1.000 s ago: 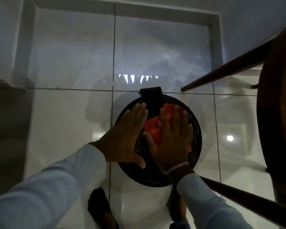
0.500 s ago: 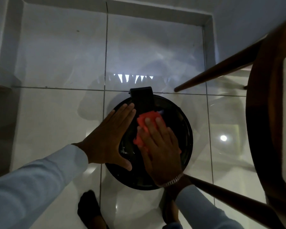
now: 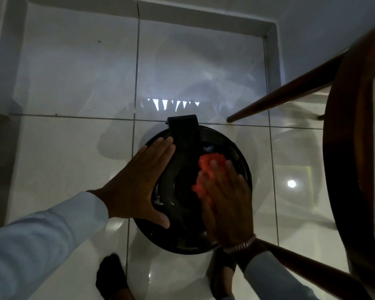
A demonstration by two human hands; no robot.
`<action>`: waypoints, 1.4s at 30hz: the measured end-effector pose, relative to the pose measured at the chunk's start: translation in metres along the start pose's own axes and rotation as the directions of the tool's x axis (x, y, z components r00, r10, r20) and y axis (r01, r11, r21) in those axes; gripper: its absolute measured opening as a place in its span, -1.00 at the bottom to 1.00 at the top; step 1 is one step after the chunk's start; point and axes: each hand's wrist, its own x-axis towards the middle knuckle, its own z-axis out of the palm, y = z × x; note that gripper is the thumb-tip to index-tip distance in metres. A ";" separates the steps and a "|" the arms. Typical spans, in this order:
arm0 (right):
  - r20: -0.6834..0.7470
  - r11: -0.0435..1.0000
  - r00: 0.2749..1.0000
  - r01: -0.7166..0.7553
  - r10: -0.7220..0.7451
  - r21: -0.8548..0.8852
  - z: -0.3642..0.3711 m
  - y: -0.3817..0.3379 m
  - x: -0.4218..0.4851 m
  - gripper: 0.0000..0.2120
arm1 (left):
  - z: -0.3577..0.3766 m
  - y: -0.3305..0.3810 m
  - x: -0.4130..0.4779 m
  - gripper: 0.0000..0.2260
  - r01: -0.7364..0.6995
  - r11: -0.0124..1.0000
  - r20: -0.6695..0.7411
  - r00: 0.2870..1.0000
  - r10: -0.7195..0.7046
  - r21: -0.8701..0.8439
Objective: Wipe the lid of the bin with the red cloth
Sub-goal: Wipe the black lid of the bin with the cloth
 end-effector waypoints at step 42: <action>0.004 0.880 0.991 -0.118 0.131 0.461 -0.021 -0.006 0.055 -0.60 | -0.009 0.040 -0.023 -0.05 0.108 0.992 -0.126 0.985 -0.116 -0.070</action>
